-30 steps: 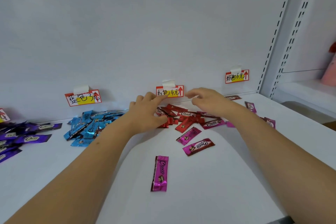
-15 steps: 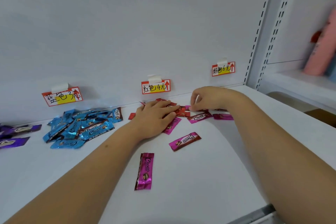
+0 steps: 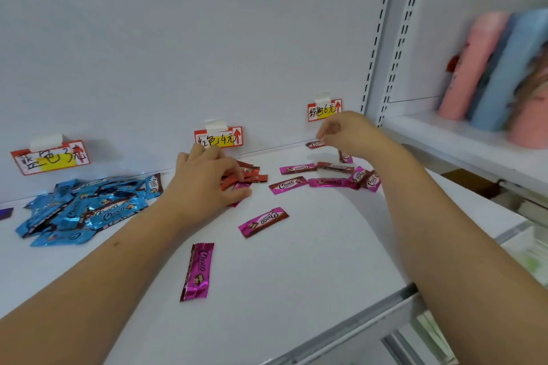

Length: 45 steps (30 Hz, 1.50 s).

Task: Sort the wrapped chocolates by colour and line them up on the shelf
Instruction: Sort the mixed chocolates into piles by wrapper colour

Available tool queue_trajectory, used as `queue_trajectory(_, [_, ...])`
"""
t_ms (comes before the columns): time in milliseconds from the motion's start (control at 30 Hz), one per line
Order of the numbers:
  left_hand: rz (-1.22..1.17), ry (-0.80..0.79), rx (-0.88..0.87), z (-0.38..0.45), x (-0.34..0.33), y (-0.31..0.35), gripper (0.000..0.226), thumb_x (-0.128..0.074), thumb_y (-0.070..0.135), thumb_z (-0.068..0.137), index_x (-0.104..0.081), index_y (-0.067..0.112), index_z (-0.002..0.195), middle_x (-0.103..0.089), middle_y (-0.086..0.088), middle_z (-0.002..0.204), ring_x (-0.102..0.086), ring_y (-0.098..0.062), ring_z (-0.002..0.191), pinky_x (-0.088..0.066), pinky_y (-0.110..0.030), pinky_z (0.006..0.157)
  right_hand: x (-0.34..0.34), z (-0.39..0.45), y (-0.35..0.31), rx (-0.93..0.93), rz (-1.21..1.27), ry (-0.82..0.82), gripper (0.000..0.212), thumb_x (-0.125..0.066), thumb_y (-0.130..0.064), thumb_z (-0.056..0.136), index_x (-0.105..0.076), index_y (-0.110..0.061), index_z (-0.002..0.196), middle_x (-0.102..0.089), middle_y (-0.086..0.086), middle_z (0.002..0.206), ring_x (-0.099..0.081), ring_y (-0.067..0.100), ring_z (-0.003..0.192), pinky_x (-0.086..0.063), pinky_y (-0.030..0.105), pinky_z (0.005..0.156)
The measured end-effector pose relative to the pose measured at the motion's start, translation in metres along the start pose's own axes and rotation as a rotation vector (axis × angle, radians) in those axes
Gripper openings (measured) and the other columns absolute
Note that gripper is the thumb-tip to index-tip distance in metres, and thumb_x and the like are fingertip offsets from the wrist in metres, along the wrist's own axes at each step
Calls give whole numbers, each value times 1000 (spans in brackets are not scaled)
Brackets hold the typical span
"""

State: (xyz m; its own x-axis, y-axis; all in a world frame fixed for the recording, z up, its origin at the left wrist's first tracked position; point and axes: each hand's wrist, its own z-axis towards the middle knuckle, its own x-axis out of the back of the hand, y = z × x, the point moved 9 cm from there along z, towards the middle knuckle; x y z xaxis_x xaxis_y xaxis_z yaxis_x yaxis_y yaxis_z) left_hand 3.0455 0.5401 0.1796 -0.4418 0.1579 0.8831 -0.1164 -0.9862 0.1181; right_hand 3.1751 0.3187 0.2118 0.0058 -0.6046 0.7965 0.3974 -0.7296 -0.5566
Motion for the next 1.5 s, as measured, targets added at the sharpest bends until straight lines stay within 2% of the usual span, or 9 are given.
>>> queue_trajectory(333, [-311,-133,8,-9,-1,14,6,-73,33,85,-71,34,91,-65,17,92,-59,-1,86,-50,-23,78,-25,-33,45,89,-63,-86,15,-74,-32,84,-71,-28,98,-68,-12,94,-56,-1,83,-41,18,71])
queue_trajectory(533, [-250,-210,63,-9,-2,-1,4,-75,35,83,-74,39,82,-65,22,86,-58,2,83,-43,-16,70,-11,-35,39,94,-27,17,7,-67,-22,89,-72,-26,86,-67,-15,83,-60,0,72,-41,8,54])
queue_trajectory(733, [-484,-239,-48,-10,-9,20,14,-74,25,85,-78,38,87,-69,23,90,-60,3,91,-43,-15,77,10,-36,30,71,246,215,9,-66,-26,92,-74,-23,92,-72,-8,82,-66,9,68,-49,11,63])
queue_trajectory(900, [-444,-75,-48,-3,-5,17,19,-60,22,93,-72,34,101,-61,18,100,-57,0,97,-47,-26,87,-30,-36,-12,136,579,-77,23,-59,-13,97,-67,-12,118,-72,7,101,-69,6,77,-52,24,73])
queue_trajectory(967, [-379,-60,-80,-3,-6,16,23,-57,24,95,-69,32,113,-58,17,111,-53,-1,106,-45,-29,96,-32,-34,-14,165,456,-80,28,-59,-19,98,-64,-20,124,-70,-3,113,-67,5,97,-49,21,89])
queue_trajectory(1067, [-303,-150,-132,-5,-18,19,38,-49,42,97,-57,34,134,-48,16,138,-39,-5,131,-31,-31,112,-3,-38,18,109,188,41,24,-56,-17,98,-68,-24,117,-68,-15,110,-59,-11,93,-45,10,82])
queue_trajectory(1200, [-206,-307,-145,-8,-39,22,47,-35,50,102,-44,36,145,-35,11,155,-25,-7,144,-17,-31,120,27,-62,77,-3,37,123,21,-56,-18,97,-69,-26,112,-67,-9,114,-59,2,93,-48,23,85])
queue_trajectory(1333, [-198,-378,-101,-8,-43,17,51,-30,50,101,-39,35,148,-32,10,157,-23,-7,146,-13,-29,119,5,-76,82,118,-170,-16,38,-52,-42,97,-61,-27,131,-57,-3,136,-50,16,125,-38,35,108])
queue_trajectory(1500, [-89,-383,-113,-13,-40,20,86,-14,88,76,-35,44,148,-22,19,159,-6,-5,149,-5,-42,122,-20,-84,64,128,-339,-247,57,-34,-63,96,-35,-41,149,-25,-9,160,-16,14,149,-11,31,121])
